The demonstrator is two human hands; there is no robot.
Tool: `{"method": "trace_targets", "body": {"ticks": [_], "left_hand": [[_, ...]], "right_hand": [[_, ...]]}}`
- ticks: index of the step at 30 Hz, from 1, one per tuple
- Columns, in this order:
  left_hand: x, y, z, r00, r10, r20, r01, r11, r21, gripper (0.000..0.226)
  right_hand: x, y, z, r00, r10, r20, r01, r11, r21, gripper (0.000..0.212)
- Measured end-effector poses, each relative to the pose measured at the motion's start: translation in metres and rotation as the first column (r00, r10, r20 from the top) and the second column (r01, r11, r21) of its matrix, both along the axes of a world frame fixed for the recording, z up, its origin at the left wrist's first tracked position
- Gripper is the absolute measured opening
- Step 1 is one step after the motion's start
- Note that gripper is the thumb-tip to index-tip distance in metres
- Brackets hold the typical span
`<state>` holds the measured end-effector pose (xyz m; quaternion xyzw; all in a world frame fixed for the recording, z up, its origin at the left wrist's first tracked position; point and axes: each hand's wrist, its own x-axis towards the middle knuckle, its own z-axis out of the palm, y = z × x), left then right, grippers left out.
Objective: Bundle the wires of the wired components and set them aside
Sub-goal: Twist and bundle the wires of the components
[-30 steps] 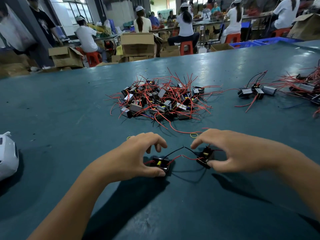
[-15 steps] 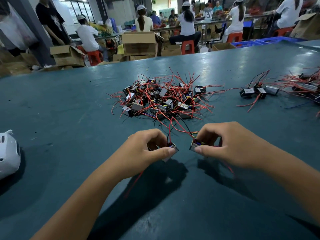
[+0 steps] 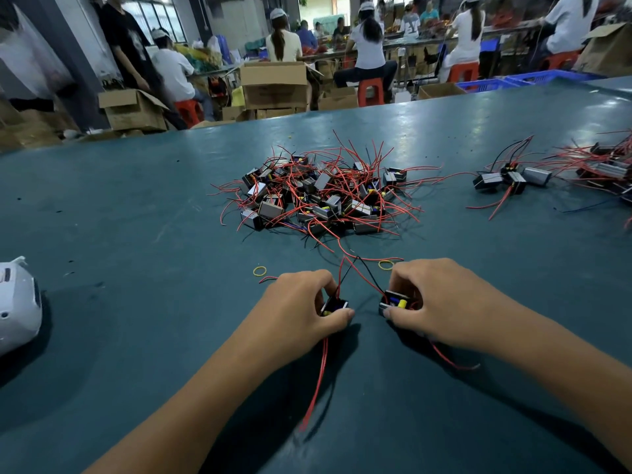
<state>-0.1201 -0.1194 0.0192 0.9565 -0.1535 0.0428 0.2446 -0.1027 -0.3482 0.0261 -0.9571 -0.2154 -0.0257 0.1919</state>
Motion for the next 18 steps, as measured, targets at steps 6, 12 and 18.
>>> {"method": "trace_targets", "body": {"ticks": [6, 12, 18], "left_hand": [[0.000, -0.005, 0.000, 1.000, 0.000, -0.002, 0.000, 1.000, 0.016, 0.029], [0.001, 0.004, 0.004, 0.999, -0.025, -0.025, 0.024, 0.999, -0.031, 0.025], [0.006, 0.036, 0.023, 0.956, -0.228, -0.183, 0.217, 0.973, -0.078, 0.033]], "right_hand": [[-0.001, 0.006, -0.004, 0.999, -0.041, 0.028, 0.044, 0.994, -0.097, 0.031], [-0.001, 0.007, -0.005, 0.997, -0.067, 0.044, 0.072, 0.989, -0.129, 0.033], [-0.001, 0.007, -0.006, 0.996, -0.082, 0.040, 0.086, 0.986, -0.139, 0.033]]}}
